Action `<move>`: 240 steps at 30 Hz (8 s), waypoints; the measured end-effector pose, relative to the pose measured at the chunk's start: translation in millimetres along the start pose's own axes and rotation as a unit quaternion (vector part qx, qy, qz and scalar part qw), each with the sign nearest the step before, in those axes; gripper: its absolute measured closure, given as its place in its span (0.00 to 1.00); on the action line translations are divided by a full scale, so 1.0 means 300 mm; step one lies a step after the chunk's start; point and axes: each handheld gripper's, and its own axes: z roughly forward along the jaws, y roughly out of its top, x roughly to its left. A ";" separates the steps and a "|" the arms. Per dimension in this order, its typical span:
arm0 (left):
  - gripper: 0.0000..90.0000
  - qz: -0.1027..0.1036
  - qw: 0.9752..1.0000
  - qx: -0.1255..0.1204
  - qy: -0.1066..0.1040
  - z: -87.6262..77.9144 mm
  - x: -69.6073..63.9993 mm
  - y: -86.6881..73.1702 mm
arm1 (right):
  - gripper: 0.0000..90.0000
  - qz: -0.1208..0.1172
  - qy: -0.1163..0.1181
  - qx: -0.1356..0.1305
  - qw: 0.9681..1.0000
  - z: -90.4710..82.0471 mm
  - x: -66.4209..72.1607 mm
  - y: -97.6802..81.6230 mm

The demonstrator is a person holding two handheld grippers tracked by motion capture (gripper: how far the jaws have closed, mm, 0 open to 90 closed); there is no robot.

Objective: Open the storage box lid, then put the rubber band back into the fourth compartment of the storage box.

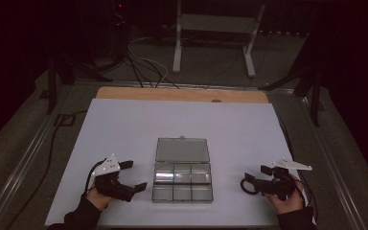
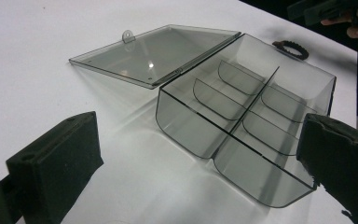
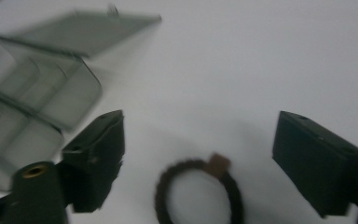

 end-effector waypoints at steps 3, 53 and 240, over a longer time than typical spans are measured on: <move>0.01 0.001 1.000 0.001 -0.002 0.003 0.000 -0.001 | 0.43 -0.019 -0.025 0.020 0.999 -0.003 0.000 -0.013; 0.01 0.010 1.000 -0.012 -0.007 -0.004 0.000 0.002 | 0.95 -0.044 -0.082 0.093 0.991 0.024 0.004 -0.005; 0.01 0.001 1.000 -0.018 0.001 -0.015 0.010 0.002 | 0.87 -0.233 0.155 0.160 0.947 0.445 0.735 0.136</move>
